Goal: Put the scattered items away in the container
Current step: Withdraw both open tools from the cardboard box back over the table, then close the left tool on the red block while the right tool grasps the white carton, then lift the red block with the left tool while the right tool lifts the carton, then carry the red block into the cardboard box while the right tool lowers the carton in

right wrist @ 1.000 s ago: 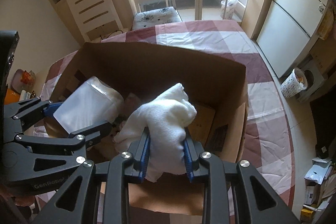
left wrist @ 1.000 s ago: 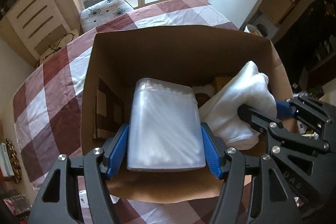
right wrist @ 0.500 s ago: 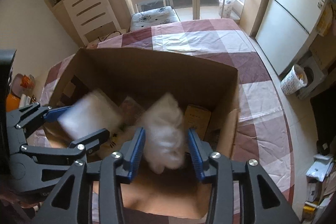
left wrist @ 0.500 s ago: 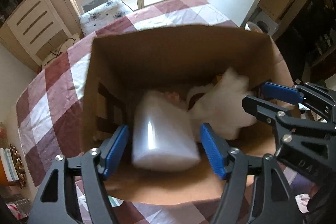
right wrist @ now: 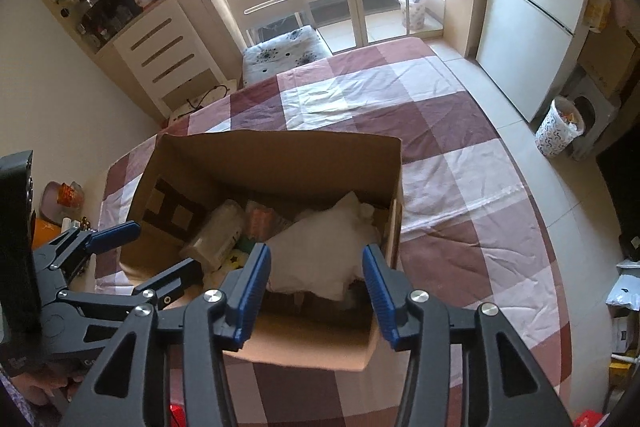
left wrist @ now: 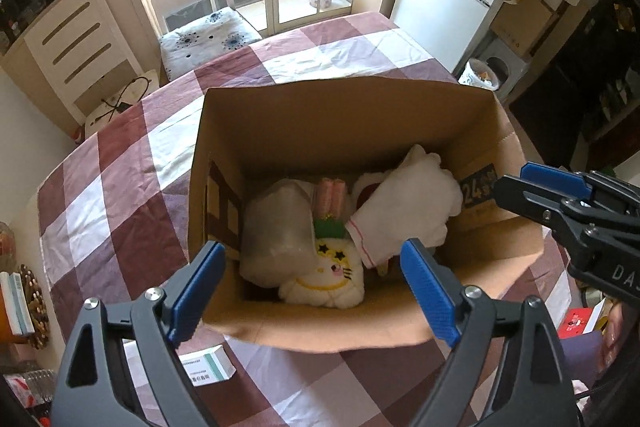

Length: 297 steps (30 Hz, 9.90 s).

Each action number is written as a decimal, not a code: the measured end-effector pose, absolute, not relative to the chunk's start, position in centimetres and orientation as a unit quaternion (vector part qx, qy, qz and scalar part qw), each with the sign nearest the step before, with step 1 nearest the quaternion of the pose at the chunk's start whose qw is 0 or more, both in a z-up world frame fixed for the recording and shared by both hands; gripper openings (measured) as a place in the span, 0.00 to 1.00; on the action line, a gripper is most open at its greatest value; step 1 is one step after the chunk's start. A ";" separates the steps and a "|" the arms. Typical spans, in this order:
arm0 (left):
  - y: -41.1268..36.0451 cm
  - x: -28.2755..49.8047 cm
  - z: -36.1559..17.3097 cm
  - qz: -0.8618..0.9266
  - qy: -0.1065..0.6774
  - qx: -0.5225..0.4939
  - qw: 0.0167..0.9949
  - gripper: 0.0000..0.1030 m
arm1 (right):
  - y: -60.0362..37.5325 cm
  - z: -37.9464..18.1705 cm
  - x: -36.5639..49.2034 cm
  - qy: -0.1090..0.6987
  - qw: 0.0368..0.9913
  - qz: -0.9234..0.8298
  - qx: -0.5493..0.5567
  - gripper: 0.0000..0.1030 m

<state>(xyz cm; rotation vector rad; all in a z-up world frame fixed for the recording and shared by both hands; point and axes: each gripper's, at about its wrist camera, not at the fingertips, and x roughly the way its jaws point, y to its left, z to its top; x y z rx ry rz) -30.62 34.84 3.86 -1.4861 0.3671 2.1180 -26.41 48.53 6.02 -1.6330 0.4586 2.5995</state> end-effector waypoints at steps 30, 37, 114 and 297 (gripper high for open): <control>27.6 -18.9 5.6 0.788 0.101 -0.557 0.241 0.88 | 42.8 7.5 -16.8 0.105 0.005 0.833 -0.544 0.47; 24.7 -16.9 5.2 0.790 0.085 -0.565 0.222 0.88 | 40.2 6.6 -15.1 0.096 -0.014 0.825 -0.556 0.47; 10.4 -9.9 -10.8 0.729 -0.070 -0.678 0.059 0.86 | 14.6 -9.7 -27.8 -0.242 -0.334 0.688 -0.597 0.55; 33.0 -27.6 11.1 0.798 0.018 -0.524 0.297 0.72 | 46.3 11.6 -20.8 0.182 -0.069 0.862 -0.467 0.36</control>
